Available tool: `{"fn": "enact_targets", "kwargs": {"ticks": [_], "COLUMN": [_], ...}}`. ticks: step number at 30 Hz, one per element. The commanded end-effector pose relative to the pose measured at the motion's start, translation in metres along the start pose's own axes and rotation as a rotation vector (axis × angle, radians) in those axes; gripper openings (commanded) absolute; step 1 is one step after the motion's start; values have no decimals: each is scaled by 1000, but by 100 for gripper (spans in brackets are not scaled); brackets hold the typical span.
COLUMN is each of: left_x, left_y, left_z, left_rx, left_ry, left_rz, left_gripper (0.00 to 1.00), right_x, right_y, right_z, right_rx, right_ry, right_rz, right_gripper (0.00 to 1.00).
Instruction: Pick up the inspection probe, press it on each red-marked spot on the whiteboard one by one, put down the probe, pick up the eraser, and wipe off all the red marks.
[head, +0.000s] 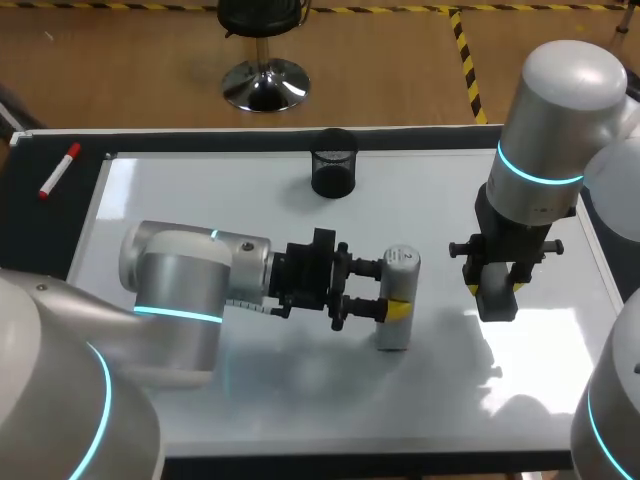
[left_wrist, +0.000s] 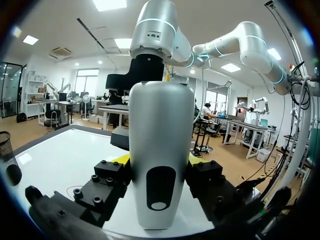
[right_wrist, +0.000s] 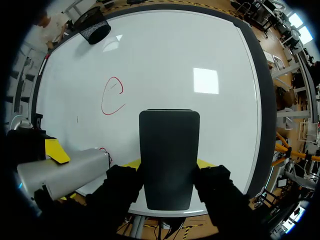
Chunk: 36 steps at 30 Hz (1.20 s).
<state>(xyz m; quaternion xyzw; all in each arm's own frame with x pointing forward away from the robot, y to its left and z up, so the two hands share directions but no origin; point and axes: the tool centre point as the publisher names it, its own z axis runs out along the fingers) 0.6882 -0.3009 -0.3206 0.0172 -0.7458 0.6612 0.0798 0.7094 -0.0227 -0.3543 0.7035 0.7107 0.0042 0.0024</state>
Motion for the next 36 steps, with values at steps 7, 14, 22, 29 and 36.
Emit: {"fn": "enact_targets", "kwargs": {"ticks": [7,14,22,29,36], "left_x": [5,8,16,18,17], "left_y": [6,11,12,11,13], "left_z": [8,8,7,5,4], "left_rx": [14,26,18,16,19], "left_ry": [-19,-42,-51,-58,-55], "left_rz": [0,-4,-3,-4,-9], "left_gripper": [0,0,0,0,0], "right_x": [-1,-1,-1,-1,-1], "right_y": [-1,-1,-1,-1,-1], "right_z": [-1,-1,-1,-1,-1], "right_rx": [-2,-2,-2,-2,-2], "right_ry": [2,2,2,2,2], "right_rz": [-1,-1,-1,-1,-1], "right_gripper": [0,0,0,0,0]}}
